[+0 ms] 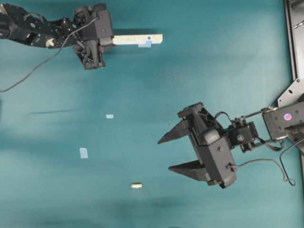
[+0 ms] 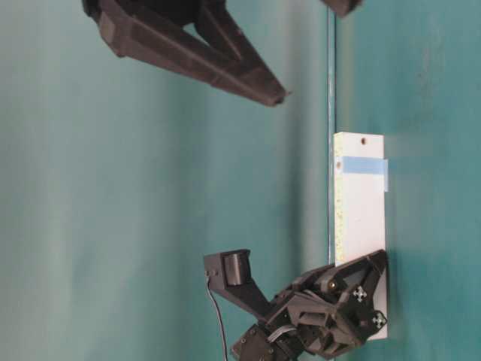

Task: Move the wooden board into place and insert the rod into its hole.
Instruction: 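Lift the board with the left gripper and swing it toward center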

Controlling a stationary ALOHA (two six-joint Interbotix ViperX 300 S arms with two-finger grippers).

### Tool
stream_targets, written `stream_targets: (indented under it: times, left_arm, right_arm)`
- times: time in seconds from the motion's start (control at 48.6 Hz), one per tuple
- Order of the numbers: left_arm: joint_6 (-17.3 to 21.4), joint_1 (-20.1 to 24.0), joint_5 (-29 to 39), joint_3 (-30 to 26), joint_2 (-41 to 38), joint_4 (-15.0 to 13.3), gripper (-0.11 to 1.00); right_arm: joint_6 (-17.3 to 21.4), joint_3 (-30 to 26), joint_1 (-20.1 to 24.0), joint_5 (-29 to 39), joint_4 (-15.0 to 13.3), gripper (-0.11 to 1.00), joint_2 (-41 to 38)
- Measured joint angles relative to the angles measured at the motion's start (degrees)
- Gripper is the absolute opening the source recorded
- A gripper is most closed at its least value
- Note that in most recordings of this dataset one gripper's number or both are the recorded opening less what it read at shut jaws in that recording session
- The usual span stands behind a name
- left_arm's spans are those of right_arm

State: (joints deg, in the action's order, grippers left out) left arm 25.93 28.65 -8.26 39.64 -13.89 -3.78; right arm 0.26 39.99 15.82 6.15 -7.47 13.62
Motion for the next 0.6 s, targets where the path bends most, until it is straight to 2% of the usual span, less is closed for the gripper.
stream_targets:
  times: [0.288, 0.514, 0.597]
  left_arm:
    - [-1.2, -0.4, -0.1, -0.1, 1.8, 0.0, 0.22]
    - [-6.2, -4.5, 3.2, -0.8, 9.4, -0.1, 0.22]
    - [-9.3, -6.6, 4.8, -1.5, 11.5, -0.1, 0.22]
  right_arm:
    - [0.0, 0.1, 0.0, 0.6, -0.1, 0.83, 0.8]
    - [0.0, -0.5, 0.0, 4.3, -0.1, 0.83, 3.1]
    - [0.0, -0.9, 0.0, 5.9, 0.0, 0.83, 4.3]
